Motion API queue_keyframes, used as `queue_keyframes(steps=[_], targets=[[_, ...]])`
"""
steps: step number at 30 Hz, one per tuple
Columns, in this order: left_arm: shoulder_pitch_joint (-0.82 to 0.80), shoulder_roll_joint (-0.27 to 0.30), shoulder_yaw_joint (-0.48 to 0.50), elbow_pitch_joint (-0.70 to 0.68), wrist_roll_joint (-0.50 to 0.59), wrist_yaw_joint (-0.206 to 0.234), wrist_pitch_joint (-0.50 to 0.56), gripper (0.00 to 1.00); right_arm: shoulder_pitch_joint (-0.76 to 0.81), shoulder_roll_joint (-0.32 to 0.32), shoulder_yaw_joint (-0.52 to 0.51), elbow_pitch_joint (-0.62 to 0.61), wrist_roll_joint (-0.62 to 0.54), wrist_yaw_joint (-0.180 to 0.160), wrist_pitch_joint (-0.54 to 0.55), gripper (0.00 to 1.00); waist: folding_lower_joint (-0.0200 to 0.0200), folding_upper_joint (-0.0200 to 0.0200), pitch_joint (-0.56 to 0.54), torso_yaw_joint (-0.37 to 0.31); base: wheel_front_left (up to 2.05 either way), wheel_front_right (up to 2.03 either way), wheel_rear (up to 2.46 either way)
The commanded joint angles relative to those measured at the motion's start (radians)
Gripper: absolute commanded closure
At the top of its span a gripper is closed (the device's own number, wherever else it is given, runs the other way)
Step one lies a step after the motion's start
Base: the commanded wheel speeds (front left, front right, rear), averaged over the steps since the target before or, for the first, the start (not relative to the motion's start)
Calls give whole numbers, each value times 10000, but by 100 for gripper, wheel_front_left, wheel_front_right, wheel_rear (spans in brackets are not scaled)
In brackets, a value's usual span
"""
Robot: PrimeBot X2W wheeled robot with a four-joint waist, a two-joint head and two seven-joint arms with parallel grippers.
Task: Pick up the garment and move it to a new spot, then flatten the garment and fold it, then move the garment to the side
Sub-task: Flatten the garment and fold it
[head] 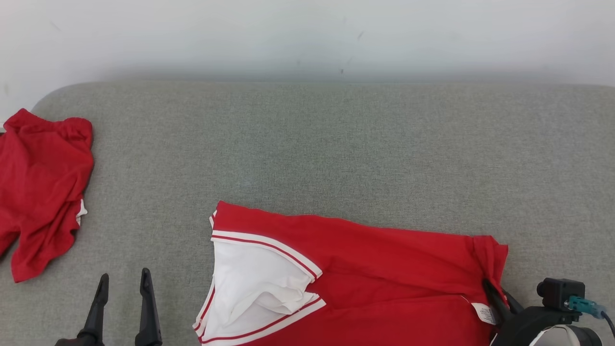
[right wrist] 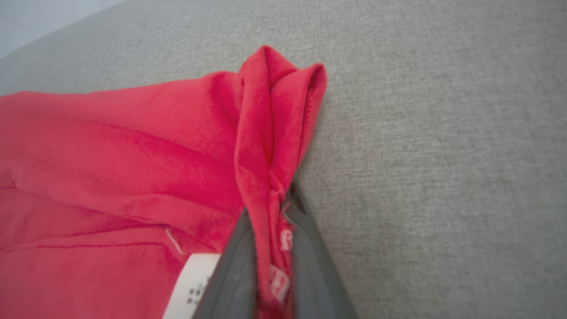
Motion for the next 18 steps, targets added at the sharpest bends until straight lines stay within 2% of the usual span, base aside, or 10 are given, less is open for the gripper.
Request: queue_keyframes(steps=[1, 7, 13, 18], targets=[[108, -28, 55, 29, 56, -44, -30, 0, -29, 7, 36, 124, 90, -29, 6, 100, -1, -1, -56, -48, 0, 0, 0], [139, -71, 33, 98, 160, -121, -30, 0, -462, -692, -547, 575, 285, -29, -284, 100, -1, -1, -267, -185, 0, 0, 0], [245, -77, -82, 138, 258, -155, -32, 0, -857, -1851, -1549, 1626, 376, -29, -268, 100, -1, -1, -469, -312, 0, 0, 0], [342, -74, -56, 96, 214, -131, -30, 0, -1077, -2336, -1756, 1990, 272, -29, -228, 100, -1, -1, -609, -412, 0, 0, 0]])
